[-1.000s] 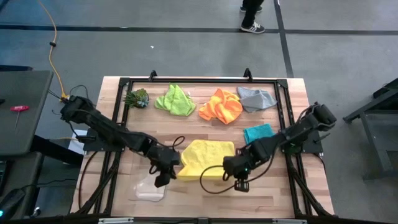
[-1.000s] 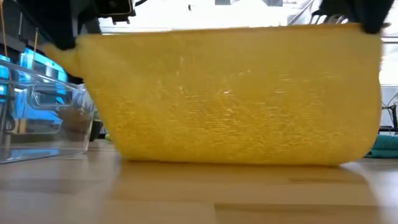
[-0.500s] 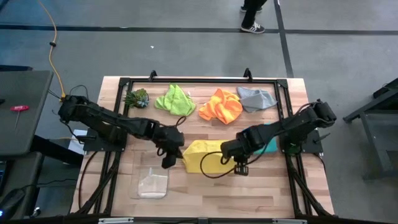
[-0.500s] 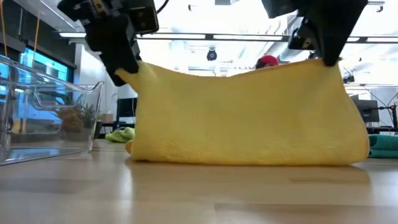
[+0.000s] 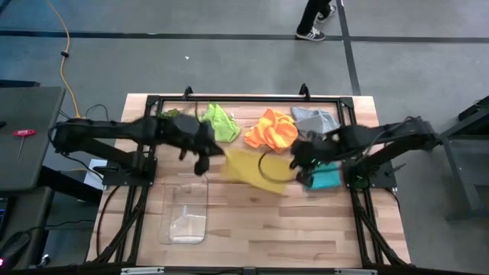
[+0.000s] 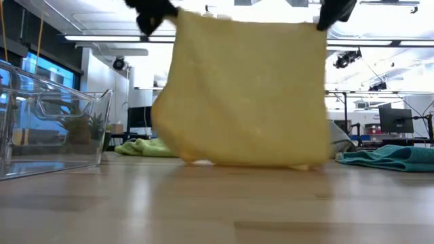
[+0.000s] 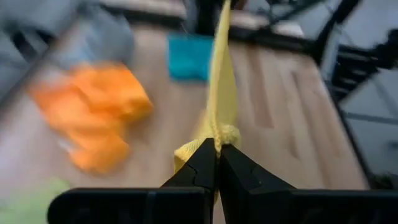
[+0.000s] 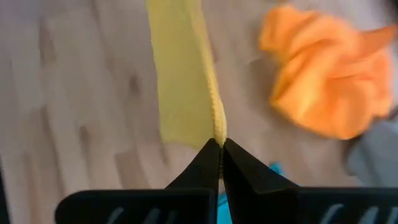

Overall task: Fold microfiber towels
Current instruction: Fold the yellow towel

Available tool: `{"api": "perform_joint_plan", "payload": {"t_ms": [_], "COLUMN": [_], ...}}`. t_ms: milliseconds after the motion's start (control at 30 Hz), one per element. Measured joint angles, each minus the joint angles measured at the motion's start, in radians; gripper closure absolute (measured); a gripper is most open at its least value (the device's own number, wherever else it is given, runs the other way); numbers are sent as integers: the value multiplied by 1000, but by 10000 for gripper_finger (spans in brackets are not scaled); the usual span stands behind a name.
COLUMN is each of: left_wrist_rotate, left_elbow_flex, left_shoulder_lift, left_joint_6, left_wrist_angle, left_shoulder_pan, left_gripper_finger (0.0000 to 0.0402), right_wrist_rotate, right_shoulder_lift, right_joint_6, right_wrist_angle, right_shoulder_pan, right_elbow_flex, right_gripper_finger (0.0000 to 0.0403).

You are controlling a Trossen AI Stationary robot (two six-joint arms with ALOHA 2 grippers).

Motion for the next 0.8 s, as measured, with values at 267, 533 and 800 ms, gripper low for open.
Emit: {"api": "perform_joint_plan", "payload": {"t_ms": [267,533,800], "left_wrist_rotate": [-40,-140,-299], "left_elbow_flex": [75,75,75], "left_shoulder_lift": [-22,11,62], "left_joint_6": [247,284,445], "left_wrist_angle": [-47,-170,-199], "left_shoulder_pan": [57,35,-14], "left_gripper_finger": [402,401,401], "right_wrist_rotate": [95,78,92], "right_shoulder_lift": [-96,-134,-116], "right_joint_6": [-95,-138,-188], "right_wrist_angle": [19,34,25], "right_shoulder_pan": [-82,-111,-111], "right_elbow_flex": [0,0,1], "right_gripper_finger": [403,403,403]}}
